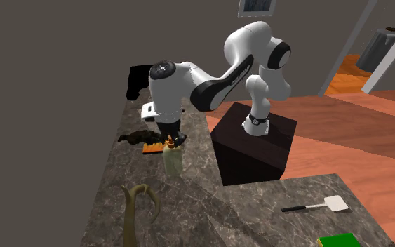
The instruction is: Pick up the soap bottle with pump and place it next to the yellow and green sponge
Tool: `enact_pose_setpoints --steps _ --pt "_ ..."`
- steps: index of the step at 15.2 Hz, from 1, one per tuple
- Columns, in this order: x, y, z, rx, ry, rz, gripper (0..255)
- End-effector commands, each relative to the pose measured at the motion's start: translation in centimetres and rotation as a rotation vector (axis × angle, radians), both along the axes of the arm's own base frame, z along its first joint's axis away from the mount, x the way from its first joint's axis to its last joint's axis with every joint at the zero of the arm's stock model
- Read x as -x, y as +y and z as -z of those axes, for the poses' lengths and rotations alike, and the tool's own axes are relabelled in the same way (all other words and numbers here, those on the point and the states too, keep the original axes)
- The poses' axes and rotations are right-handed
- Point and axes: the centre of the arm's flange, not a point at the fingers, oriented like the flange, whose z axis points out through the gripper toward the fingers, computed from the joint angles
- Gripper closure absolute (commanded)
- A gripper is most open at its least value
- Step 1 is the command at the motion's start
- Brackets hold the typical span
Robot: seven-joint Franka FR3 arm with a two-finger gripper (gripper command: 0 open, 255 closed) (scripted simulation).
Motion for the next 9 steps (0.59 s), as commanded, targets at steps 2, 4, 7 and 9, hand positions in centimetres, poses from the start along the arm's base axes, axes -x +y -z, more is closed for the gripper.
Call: enact_pose_setpoints --steps 2,4,7,9 --pt "-0.1 0.0 -1.6 0.000 0.000 0.000 255" --pt "-0.1 0.0 -2.7 0.000 0.000 0.000 255" --pt "0.2 2.6 -3.1 0.000 0.000 0.000 255" --pt "0.4 5.3 -3.1 0.000 0.000 0.000 255"
